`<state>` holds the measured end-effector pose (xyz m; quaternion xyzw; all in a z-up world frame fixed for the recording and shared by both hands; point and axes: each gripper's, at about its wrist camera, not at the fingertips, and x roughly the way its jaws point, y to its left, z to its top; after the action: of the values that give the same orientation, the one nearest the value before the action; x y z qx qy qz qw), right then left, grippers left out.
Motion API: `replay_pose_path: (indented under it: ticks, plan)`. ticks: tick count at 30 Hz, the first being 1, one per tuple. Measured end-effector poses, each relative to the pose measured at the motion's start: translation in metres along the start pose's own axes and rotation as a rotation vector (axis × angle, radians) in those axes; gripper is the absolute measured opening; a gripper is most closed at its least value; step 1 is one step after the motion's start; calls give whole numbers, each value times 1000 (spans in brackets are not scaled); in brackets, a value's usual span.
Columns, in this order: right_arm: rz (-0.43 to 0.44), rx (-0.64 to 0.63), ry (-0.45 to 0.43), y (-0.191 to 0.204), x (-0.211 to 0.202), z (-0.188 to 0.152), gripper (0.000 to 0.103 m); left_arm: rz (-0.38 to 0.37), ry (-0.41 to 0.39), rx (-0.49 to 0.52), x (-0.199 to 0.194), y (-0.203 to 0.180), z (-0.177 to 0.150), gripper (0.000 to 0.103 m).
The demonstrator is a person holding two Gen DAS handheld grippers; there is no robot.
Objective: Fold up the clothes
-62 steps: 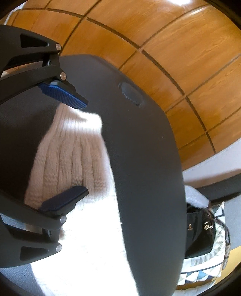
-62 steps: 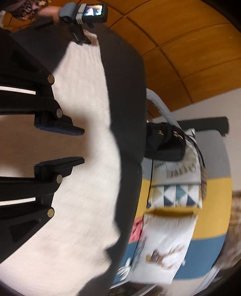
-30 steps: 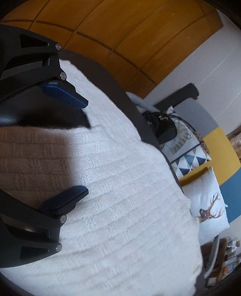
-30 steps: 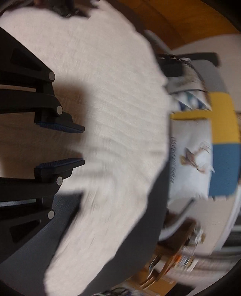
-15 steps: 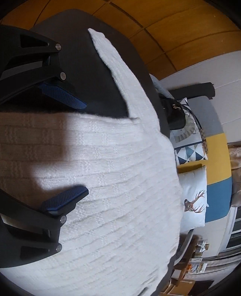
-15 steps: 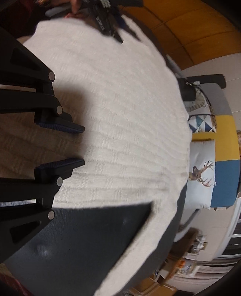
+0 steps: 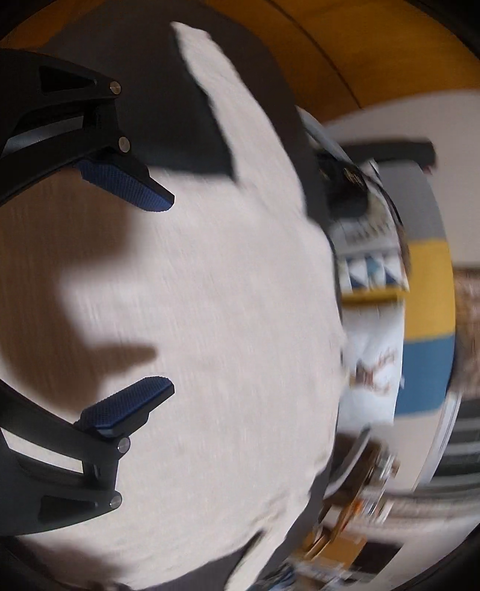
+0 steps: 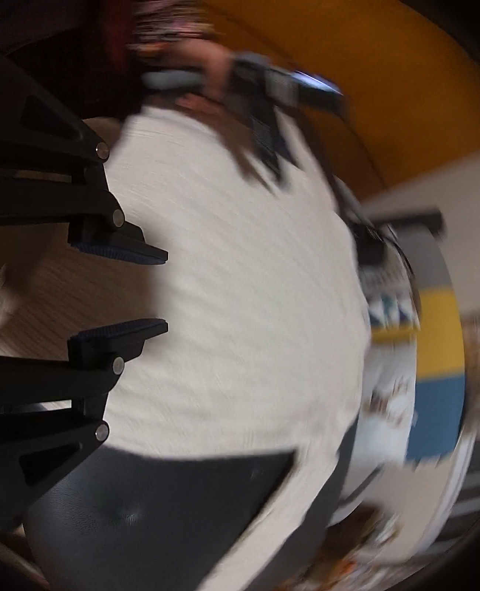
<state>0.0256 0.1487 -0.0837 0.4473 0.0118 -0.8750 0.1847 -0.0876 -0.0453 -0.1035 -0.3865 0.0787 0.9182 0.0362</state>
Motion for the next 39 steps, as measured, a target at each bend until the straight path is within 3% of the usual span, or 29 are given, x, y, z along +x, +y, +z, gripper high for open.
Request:
replay_pose_path:
  ticks: [6,11,12,13,15,22,26,29,30,33,35,36,38,39]
  plan:
    - [-106,-262,72,54,13,-30,30,-11,6,195,14,-64,-2,94]
    - [-187,-305,56,59,27,-35,30,-9,14,225,16,-71,-12,94]
    - [-185,-285,52,58,28,-35,24,-9,13,223,15,-70,-12,94]
    - [-177,-251,49,55,26,-34,11,-13,23,217,15,-68,-11,94]
    - [-146,-181,48,46,22,-31,5,-20,41,194,14,-65,-10,94]
    - [53,-32,77,23,1,-30,3,-27,71,143,14,-55,-11,94]
    - [122,-28,105,30,-10,-31,0,-34,76,135,10,-55,-11,94]
    - [117,-114,156,43,-7,-33,0,-32,68,143,10,-56,-10,94]
    - [78,-141,180,45,-1,-37,0,-27,69,150,11,-57,-11,94]
    - [79,-124,141,44,-2,-38,0,-32,70,152,11,-54,-11,94]
    - [64,-111,89,42,-7,-34,10,-36,69,146,10,-52,-9,94]
    - [27,-111,47,41,-12,-29,25,-37,69,144,10,-50,-8,94]
    - [-43,-114,-14,39,-18,-18,26,-26,72,146,12,-51,-8,94]
    - [-52,-119,-3,39,-14,-14,26,-22,73,148,12,-51,-9,94]
